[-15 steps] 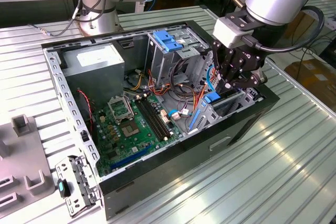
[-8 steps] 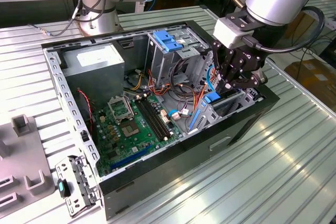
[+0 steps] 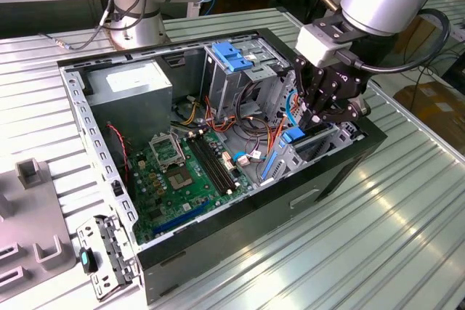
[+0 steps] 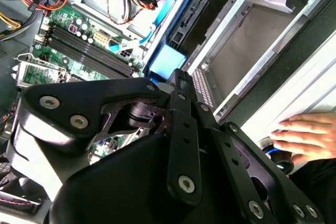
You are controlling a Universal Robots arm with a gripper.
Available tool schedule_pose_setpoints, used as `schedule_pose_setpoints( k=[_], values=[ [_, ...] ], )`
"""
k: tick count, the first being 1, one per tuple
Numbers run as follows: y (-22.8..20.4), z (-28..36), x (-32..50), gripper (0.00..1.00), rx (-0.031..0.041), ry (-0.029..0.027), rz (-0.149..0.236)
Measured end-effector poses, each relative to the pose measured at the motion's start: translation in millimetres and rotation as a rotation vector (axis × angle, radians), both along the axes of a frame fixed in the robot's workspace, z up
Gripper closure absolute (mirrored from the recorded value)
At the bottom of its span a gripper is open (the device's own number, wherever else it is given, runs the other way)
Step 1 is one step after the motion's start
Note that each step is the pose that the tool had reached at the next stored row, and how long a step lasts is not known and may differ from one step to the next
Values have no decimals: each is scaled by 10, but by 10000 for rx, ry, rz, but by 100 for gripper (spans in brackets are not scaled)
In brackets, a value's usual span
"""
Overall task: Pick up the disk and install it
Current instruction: 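Insert the first disk wire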
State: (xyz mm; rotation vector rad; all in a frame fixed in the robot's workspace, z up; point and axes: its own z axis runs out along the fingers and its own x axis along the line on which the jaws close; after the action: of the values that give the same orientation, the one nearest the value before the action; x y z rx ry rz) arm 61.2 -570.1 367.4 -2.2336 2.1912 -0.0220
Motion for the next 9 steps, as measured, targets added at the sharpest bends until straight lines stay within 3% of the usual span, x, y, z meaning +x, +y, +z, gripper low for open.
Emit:
schedule_pose_setpoints(
  k=[9],
  values=[
    [0,-1,201,89,2,2,572]
  ],
)
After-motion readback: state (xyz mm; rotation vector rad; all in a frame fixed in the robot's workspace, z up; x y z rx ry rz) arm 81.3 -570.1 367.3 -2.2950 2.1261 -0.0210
